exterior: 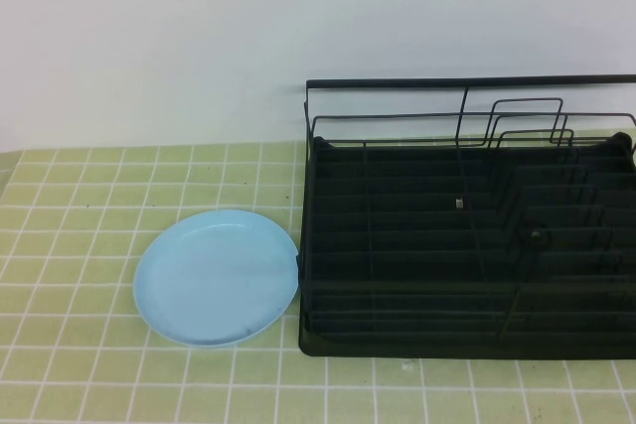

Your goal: Place plate on rack

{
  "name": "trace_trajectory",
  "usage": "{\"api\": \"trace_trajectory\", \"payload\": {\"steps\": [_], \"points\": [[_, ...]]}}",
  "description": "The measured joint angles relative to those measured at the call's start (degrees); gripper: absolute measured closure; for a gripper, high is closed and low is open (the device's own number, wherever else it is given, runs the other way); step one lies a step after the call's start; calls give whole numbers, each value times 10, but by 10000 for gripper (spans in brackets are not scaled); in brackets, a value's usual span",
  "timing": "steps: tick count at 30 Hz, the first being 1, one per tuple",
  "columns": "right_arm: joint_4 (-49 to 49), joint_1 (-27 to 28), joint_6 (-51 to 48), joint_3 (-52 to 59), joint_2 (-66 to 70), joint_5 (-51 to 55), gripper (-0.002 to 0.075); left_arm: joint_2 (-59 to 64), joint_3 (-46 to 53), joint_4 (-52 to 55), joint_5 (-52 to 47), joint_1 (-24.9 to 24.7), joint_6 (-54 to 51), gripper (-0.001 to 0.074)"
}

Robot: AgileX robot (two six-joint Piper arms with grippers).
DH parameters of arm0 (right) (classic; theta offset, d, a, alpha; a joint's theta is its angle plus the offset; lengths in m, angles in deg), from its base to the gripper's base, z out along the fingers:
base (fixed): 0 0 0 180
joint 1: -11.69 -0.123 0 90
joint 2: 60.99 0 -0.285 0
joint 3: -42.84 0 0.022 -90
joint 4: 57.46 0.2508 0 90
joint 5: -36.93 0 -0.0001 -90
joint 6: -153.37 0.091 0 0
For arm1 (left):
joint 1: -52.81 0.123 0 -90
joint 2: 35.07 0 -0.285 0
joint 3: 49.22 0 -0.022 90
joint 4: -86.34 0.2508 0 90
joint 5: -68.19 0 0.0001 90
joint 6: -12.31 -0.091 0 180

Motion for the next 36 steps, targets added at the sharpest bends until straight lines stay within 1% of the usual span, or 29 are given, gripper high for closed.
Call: {"api": "trace_trajectory", "payload": {"steps": [3, 5, 11, 14, 17, 22, 24, 28, 29, 30, 32, 34, 36], "points": [[-12, 0, 0, -53, 1, 176, 729, 0, -21, -3, -55, 0, 1, 735], [-12, 0, 0, -85, 1, 262, 729, 0, -19, -3, -55, 0, 1, 735], [-9, 0, -13, -164, 32, 470, 729, 0, -20, -50, -89, 0, 3, 735], [40, 0, -49, -167, 76, 473, 729, 16, -44, -76, -147, 0, 3, 735], [103, 0, -115, -167, 128, 480, 729, 61, -99, -89, -237, 0, 6, 735], [208, 0, -238, -167, 218, 502, 729, 220, -215, -127, -397, 0, 9, 735], [239, 0, -276, -167, 239, 510, 729, 287, -262, -137, -442, 0, 9, 734], [263, 0, -308, -167, 260, 519, 729, 411, -351, -145, -465, 0, -24, 730], [263, 0, -308, -167, 260, 519, 729, 439, -366, -145, -468, 0, -31, 719], [263, 0, -308, -167, 260, 519, 729, 468, -386, -147, -475, 0, -38, 689], [263, 0, -308, -167, 259, 519, 729, 517, -422, -147, -495, 0, -47, 591], [263, 0, -308, -167, 259, 519, 729, 570, -458, -153, -529, 0, -51, 444], [263, 0, -308, -167, 259, 519, 729, 617, -490, -158, -557, 0, -54, 332]]}}
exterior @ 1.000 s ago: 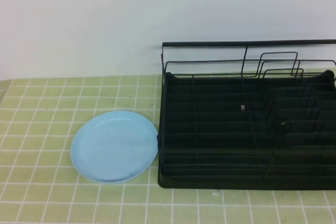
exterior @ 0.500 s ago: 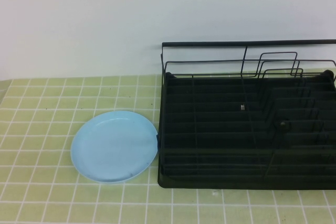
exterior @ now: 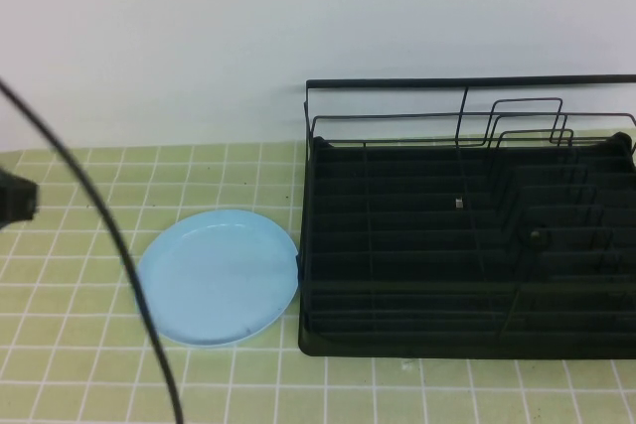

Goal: Place plate on rack
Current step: Pick up the plate from the table

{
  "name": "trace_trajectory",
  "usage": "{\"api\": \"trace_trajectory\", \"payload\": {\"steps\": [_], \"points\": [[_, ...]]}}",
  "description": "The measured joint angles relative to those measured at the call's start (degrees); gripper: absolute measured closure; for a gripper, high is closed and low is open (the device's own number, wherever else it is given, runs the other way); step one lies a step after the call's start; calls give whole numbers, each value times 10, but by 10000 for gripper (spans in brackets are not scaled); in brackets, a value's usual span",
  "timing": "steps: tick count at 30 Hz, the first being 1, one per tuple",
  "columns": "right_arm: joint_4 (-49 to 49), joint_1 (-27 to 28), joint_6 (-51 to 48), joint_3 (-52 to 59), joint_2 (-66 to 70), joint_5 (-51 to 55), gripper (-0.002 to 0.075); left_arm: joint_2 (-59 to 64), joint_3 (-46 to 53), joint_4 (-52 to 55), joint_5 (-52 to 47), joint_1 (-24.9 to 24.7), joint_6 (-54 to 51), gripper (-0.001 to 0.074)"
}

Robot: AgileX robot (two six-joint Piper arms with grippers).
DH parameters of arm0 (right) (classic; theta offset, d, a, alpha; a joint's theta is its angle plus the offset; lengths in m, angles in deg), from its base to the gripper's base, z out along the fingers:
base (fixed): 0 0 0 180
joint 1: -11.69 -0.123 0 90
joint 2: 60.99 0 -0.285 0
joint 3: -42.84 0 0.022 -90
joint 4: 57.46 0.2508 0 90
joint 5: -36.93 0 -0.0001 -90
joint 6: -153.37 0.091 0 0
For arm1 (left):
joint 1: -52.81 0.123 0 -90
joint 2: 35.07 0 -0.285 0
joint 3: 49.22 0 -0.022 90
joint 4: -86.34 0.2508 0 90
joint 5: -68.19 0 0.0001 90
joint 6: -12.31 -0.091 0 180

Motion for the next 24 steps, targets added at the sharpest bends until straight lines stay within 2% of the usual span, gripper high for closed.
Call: {"api": "trace_trajectory", "payload": {"steps": [2, 6, 14, 24], "points": [[0, 0, 0, 0, 0, 0, 729, 48, -25, -6, -18, 0, -17, 278], [0, 0, 0, 0, 0, 0, 729, 161, -73, -17, -63, 0, -25, 305], [0, 0, -2, 0, 0, -7, 729, 321, -120, -29, -18, 0, -53, 315], [-5, 0, -2, 0, 0, -9, 729, 422, -120, -55, 60, 0, -87, 315]]}}
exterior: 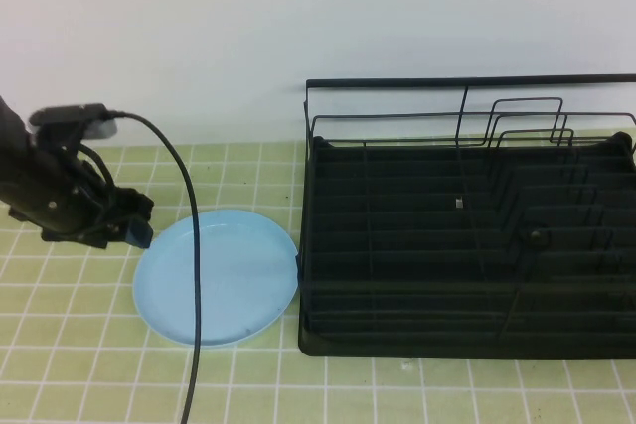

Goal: Place plate on rack
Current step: Pick up the plate from the table

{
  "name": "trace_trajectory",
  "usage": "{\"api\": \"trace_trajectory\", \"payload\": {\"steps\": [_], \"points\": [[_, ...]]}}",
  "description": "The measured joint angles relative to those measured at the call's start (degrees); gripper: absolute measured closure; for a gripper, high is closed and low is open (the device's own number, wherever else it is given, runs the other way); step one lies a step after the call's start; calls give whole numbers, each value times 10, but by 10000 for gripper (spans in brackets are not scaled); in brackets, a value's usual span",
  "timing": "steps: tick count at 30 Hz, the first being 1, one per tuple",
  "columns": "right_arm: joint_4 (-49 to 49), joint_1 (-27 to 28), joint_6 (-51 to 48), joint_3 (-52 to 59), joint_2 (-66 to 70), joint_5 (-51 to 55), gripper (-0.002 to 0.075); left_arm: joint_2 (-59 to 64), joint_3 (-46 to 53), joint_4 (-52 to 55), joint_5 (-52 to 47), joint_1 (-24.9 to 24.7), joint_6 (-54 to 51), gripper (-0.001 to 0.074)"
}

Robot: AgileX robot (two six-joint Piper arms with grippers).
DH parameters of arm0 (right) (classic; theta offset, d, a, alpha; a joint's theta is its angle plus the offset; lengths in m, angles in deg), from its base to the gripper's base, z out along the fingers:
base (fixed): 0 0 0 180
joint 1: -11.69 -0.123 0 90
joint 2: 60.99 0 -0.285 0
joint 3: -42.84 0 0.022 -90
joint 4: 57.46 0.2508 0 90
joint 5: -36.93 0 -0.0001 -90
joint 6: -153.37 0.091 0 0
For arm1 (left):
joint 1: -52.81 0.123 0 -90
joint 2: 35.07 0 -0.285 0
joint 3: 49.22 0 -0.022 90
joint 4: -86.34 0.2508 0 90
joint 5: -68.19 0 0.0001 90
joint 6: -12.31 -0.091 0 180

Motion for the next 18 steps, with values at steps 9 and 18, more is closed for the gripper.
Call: {"api": "trace_trajectory", "payload": {"steps": [9, 18], "points": [[0, 0, 0, 0, 0, 0, 729, 57, 0, -24, 13, 0, -8, 323], [0, 0, 0, 0, 0, 0, 729, 83, -10, -24, 13, 0, -26, 377]]}}
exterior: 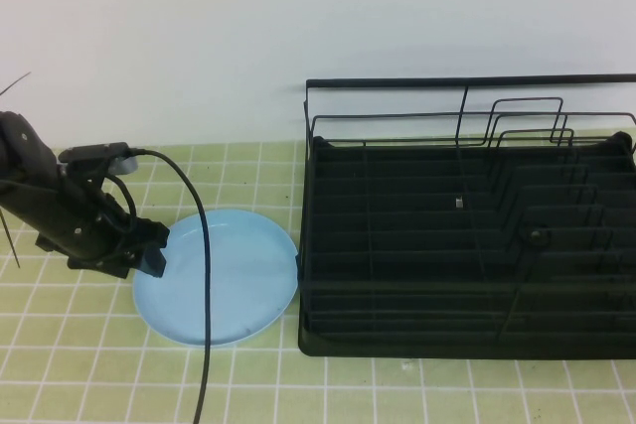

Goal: Place plate on rack
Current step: Pick up the plate from the table

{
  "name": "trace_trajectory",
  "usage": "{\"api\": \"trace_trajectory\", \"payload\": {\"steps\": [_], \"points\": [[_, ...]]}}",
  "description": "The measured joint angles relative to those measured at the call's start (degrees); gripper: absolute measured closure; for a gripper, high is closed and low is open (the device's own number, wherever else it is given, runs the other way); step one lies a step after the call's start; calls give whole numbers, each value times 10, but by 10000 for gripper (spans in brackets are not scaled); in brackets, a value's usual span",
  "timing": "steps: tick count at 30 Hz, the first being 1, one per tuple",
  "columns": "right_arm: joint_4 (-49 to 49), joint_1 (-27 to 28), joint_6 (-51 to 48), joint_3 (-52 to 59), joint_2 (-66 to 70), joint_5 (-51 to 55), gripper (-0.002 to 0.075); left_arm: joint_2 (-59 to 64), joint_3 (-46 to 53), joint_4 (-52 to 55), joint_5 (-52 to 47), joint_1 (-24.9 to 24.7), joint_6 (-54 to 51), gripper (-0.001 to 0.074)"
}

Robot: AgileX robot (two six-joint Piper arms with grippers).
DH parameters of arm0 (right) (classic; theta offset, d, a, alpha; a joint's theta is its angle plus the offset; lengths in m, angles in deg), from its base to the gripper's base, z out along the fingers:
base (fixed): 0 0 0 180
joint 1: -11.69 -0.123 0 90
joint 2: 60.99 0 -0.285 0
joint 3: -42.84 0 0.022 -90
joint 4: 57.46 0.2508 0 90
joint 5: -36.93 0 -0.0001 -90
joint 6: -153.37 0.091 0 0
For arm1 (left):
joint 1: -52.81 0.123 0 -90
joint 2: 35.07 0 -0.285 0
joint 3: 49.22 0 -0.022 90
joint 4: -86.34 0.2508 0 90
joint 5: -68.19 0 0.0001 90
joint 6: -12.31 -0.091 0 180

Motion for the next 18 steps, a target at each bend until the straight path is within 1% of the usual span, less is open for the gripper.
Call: {"api": "trace_trajectory", "payload": {"steps": [5, 14, 15, 18], "points": [[0, 0, 0, 0, 0, -2, 729, 6, 0, 0, 4, 0, 0, 432], [0, 0, 0, 0, 0, -2, 729, 24, 0, 2, 5, 0, 4, 446], [0, 0, 0, 0, 0, -2, 729, 24, 0, 2, 5, 0, 4, 456], [0, 0, 0, 0, 0, 0, 729, 24, 0, 4, 6, 0, 19, 524]]}}
